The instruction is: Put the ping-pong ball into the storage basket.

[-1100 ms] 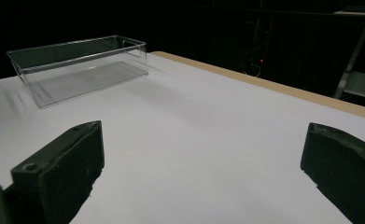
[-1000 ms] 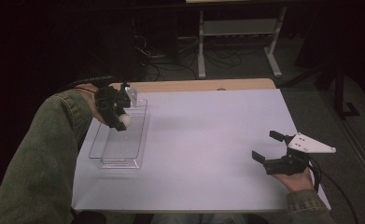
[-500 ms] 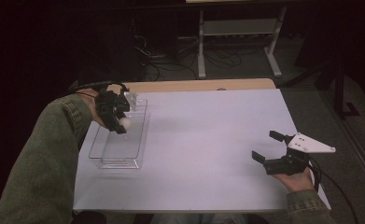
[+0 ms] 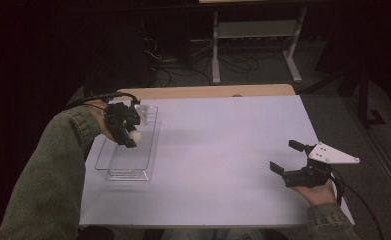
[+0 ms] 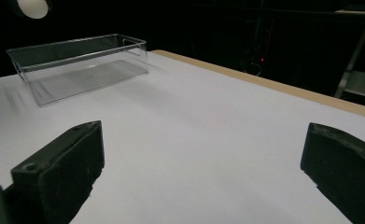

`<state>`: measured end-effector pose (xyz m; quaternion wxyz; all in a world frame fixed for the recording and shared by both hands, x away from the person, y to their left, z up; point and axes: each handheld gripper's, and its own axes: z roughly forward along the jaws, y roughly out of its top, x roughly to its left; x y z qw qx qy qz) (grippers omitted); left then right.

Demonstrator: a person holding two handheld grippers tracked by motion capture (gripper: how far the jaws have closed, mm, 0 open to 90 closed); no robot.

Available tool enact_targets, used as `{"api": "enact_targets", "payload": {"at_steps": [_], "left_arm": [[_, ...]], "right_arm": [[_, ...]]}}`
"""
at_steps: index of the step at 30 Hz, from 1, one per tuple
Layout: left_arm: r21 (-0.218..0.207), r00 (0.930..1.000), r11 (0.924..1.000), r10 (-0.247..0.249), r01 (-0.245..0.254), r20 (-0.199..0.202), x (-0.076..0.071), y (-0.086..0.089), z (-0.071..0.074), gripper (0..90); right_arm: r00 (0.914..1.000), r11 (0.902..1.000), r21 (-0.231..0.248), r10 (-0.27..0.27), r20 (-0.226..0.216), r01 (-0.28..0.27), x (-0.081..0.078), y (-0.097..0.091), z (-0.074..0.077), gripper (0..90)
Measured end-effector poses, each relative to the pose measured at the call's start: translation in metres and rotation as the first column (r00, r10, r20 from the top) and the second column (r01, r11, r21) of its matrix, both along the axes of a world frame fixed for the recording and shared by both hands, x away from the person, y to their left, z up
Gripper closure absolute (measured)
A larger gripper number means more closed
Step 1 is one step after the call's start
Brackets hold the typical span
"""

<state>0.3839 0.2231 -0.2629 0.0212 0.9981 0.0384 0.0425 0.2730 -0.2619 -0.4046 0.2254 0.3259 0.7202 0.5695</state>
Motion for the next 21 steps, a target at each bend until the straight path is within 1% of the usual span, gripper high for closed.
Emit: {"api": "enact_targets", "payload": {"at_steps": [11, 17, 19, 21], "left_arm": [[0.003, 0.9998, 1.0, 0.0, 0.0, -0.021, -0.001, 0.002, -0.017, 50.9], [-0.004, 0.9996, 1.0, -0.003, 0.003, -0.027, -0.002, 0.003, -0.023, 50.9], [0.007, 0.9995, 0.9999, -0.009, 0.009, -0.031, -0.002, 0.002, -0.025, 50.9], [0.003, 0.9993, 0.9999, -0.01, 0.01, -0.035, -0.003, 0.002, -0.026, 50.9]], "right_arm": [[1.0, 1.0, -0.001, 0.002, -0.002, -0.002, 0.0, 0.0, 0.0, 0.0], [1.0, 1.0, -0.003, 0.002, -0.002, -0.002, 0.0, 0.0, 0.0, 0.0], [1.0, 1.0, -0.004, 0.001, -0.003, -0.001, 0.0, 0.0, 0.0, 0.0], [1.0, 1.0, -0.005, 0.001, -0.002, -0.001, 0.0, 0.0, 0.0, 0.0]]}}
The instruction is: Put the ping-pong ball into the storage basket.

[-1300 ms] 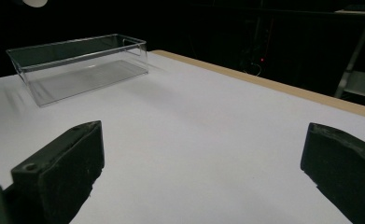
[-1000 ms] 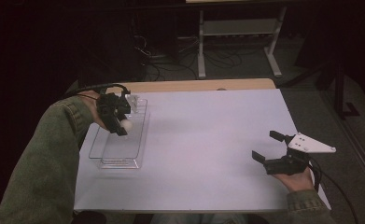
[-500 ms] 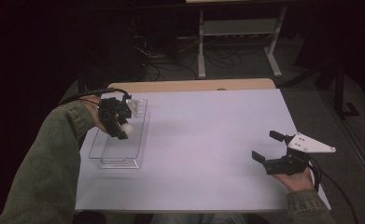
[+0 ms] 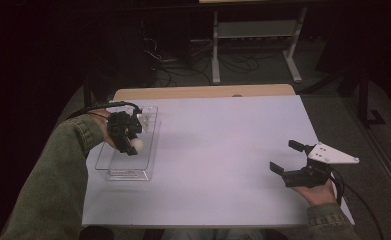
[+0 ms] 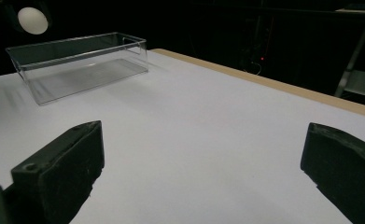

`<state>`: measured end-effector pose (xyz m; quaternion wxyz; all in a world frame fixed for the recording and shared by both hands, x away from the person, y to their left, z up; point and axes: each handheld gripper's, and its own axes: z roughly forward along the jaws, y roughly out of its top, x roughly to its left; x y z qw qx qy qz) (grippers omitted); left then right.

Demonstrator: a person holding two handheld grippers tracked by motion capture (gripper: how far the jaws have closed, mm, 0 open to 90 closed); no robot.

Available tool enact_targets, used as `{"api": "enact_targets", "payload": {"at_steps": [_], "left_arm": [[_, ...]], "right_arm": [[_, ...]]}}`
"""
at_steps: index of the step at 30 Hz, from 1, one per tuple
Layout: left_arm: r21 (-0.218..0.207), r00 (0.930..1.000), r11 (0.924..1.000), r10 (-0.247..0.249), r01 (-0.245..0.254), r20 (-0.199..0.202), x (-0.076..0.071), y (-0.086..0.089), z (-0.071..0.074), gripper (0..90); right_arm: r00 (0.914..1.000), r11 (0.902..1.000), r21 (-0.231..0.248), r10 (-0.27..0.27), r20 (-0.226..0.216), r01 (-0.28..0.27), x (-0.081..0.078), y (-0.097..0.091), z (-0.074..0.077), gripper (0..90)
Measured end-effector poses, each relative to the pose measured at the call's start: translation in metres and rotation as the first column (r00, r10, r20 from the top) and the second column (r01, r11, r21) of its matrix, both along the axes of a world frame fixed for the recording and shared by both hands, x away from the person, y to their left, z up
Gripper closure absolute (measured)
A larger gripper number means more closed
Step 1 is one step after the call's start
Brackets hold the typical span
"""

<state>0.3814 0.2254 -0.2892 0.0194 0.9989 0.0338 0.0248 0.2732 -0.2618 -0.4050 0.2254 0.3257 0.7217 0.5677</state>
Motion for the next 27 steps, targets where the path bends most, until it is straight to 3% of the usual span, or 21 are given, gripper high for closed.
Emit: {"api": "enact_targets", "payload": {"at_steps": [27], "left_arm": [[-0.022, 0.9991, 0.9997, 0.006, -0.007, -0.042, -0.001, 0.004, -0.031, 50.9]], "right_arm": [[1.0, 1.0, -0.003, 0.003, -0.003, -0.003, 0.0, 0.0, -0.001, 0.0]]}}
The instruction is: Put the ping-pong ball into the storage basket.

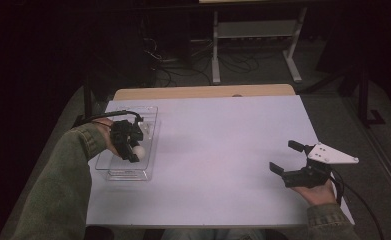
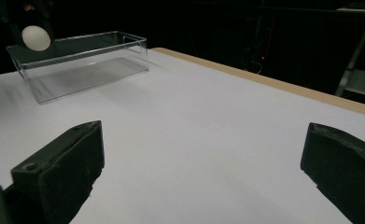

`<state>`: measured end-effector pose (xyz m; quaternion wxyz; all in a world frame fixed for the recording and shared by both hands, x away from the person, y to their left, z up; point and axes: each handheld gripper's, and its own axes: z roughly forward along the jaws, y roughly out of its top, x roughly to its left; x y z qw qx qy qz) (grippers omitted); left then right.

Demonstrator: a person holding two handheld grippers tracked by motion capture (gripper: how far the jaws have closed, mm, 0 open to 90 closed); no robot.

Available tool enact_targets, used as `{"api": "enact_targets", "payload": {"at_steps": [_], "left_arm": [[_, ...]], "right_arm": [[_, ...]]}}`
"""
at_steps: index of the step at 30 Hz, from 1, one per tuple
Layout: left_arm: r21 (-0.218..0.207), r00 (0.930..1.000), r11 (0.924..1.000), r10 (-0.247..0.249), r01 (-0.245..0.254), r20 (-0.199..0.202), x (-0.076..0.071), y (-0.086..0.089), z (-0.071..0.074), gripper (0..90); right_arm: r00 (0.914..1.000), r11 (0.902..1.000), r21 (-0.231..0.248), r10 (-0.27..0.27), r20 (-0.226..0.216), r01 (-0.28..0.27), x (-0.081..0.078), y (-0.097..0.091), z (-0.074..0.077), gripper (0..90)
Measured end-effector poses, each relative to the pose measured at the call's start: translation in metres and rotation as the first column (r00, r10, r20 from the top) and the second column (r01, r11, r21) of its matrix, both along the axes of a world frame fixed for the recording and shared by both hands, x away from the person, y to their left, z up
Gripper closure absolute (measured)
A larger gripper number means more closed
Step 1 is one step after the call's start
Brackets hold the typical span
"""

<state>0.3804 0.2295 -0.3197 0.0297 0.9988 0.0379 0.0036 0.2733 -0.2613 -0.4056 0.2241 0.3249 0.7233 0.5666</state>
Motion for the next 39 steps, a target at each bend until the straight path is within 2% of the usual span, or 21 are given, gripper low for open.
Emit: {"api": "enact_targets", "payload": {"at_steps": [11, 16, 23, 39], "left_arm": [[0.007, 0.9999, 1.0, -0.001, 0.001, -0.015, 0.001, 0.001, -0.015, 50.9], [0.005, 0.9997, 0.9998, 0.019, -0.019, -0.017, 0.002, 0.004, -0.02, 50.9], [0.006, 0.9999, 1.0, 0.004, -0.004, -0.016, 0.003, 0.002, -0.027, 50.9], [0.005, 0.9989, 0.9996, 0.029, -0.029, -0.037, 0.008, 0.008, -0.053, 50.9]], "right_arm": [[1.0, 1.0, -0.001, 0.0, -0.003, 0.0, 0.0, 0.0, 0.0, 0.0], [1.0, 1.0, -0.004, 0.001, -0.005, -0.001, 0.0, 0.0, -0.001, 0.0], [0.9999, 1.0, -0.007, 0.004, -0.011, -0.004, 0.0, 0.001, -0.001, 0.0], [1.0, 1.0, -0.009, 0.003, -0.008, -0.003, 0.0, 0.001, -0.002, 0.0]]}}
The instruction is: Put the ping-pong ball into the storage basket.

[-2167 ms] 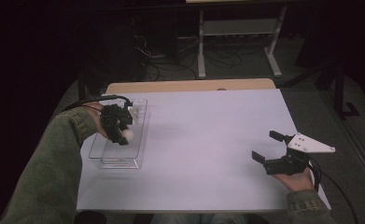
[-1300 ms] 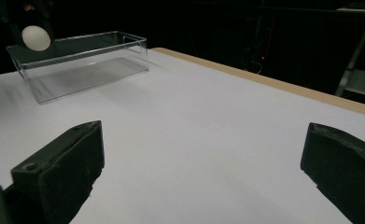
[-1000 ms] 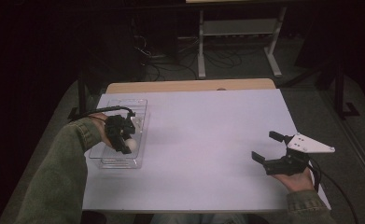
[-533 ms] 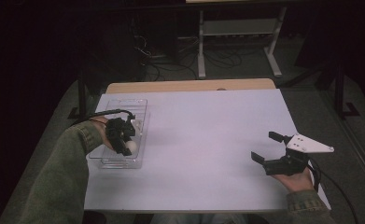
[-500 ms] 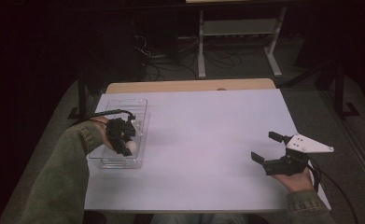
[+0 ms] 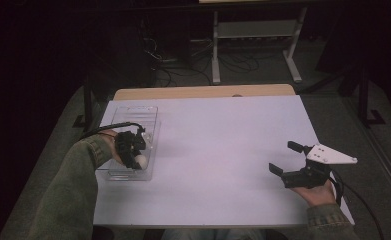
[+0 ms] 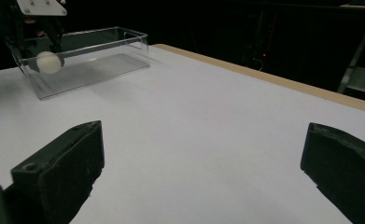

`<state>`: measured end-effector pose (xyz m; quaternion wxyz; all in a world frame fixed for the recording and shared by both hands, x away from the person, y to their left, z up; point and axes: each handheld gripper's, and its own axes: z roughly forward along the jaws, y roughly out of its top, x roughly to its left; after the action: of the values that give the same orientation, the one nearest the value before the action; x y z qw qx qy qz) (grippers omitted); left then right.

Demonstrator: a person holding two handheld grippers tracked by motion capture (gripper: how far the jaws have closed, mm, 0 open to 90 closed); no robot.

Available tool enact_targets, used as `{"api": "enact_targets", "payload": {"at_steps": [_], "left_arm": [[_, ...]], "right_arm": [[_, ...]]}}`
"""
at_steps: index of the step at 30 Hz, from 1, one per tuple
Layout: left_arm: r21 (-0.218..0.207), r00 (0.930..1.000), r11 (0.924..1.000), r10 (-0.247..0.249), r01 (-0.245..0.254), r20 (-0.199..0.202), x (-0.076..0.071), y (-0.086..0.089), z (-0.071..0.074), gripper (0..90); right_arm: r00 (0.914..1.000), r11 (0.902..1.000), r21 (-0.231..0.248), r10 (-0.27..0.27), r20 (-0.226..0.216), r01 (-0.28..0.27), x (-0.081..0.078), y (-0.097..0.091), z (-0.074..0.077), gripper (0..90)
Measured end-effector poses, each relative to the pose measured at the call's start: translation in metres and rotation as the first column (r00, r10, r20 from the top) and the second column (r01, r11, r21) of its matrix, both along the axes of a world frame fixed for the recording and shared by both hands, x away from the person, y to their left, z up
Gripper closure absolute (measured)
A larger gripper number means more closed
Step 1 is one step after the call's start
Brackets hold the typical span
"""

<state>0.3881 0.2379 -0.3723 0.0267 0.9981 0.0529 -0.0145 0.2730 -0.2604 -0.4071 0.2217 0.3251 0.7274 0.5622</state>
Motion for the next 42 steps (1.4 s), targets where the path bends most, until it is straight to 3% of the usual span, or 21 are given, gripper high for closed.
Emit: {"api": "enact_targets", "payload": {"at_steps": [3, 12, 18, 24, 27, 31, 35, 42], "left_arm": [[-0.019, 1.0, 0.9998, 0.003, -0.003, -0.004, 0.001, 0.0, -0.001, 50.9], [-0.001, 0.9995, 0.9999, 0.01, -0.01, -0.029, 0.001, 0.002, -0.008, 50.7], [0.003, 0.9984, 0.999, 0.045, -0.045, -0.034, 0.002, 0.001, -0.009, 46.7], [0.02, 0.9943, 0.9952, 0.094, -0.095, 0.049, 0.003, 0.002, -0.007, 26.9], [0.021, 0.9889, 0.9918, 0.124, -0.126, 0.082, 0.004, 0.003, -0.005, 14.9], [0.018, 0.9808, 0.9873, 0.155, -0.158, 0.118, 0.006, 0.006, -0.002, 5.5], [0.022, 0.9757, 0.985, 0.166, -0.171, 0.143, 0.007, 0.008, -0.001, 0.0], [-0.003, 0.9666, 0.9792, 0.201, -0.203, 0.159, 0.008, 0.012, 0.005, 0.0]], "right_arm": [[1.0, 1.0, 0.005, -0.001, 0.001, 0.001, 0.0, 0.0, 0.0, 0.0], [1.0, 0.9999, 0.011, -0.002, 0.006, 0.002, -0.001, -0.001, 0.001, 0.0], [1.0, 1.0, 0.007, -0.002, 0.006, 0.002, -0.001, -0.001, 0.001, 0.0], [1.0, 1.0, 0.005, -0.001, 0.003, 0.001, -0.001, -0.001, 0.001, 0.0], [1.0, 1.0, 0.005, -0.001, 0.003, 0.001, -0.001, -0.001, 0.001, 0.0], [1.0, 1.0, 0.003, -0.001, 0.004, 0.001, -0.001, 0.0, 0.001, 0.0], [1.0, 1.0, 0.002, -0.002, 0.005, 0.002, -0.001, 0.0, 0.001, 0.0], [1.0, 1.0, 0.003, -0.004, 0.005, 0.004, -0.002, -0.001, 0.001, 0.0]]}}
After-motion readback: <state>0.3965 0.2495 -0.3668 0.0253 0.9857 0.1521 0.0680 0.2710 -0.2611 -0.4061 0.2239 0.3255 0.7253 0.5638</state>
